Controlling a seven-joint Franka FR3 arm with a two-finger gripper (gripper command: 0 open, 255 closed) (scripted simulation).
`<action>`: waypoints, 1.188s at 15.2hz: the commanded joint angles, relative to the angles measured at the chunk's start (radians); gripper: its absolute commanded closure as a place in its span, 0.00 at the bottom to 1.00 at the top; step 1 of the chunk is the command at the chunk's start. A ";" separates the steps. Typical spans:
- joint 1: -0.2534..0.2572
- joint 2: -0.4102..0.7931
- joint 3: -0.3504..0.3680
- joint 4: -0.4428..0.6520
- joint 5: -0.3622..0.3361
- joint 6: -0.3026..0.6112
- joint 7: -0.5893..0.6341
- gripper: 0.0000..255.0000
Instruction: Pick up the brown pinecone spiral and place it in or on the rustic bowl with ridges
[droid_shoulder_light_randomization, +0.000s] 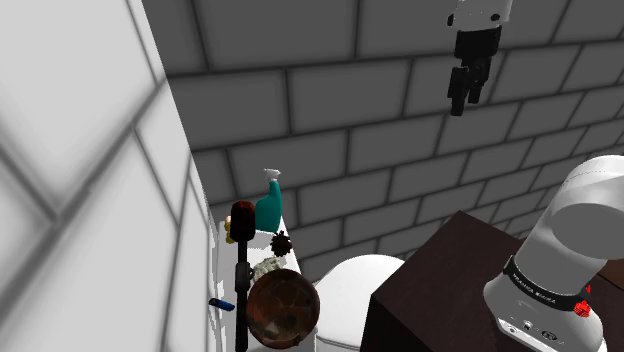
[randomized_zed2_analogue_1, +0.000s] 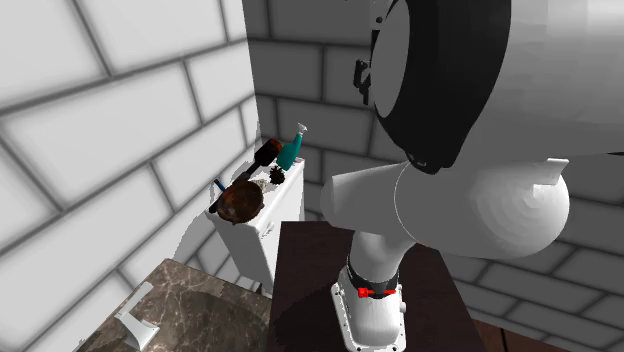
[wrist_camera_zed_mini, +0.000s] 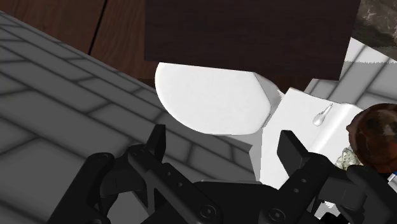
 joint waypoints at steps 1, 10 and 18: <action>0.000 0.000 0.000 0.000 0.000 0.000 0.000 0.00; 0.051 0.182 0.070 -0.097 0.081 0.283 0.098 0.00; 0.092 0.425 0.133 -0.092 0.131 0.530 0.171 0.00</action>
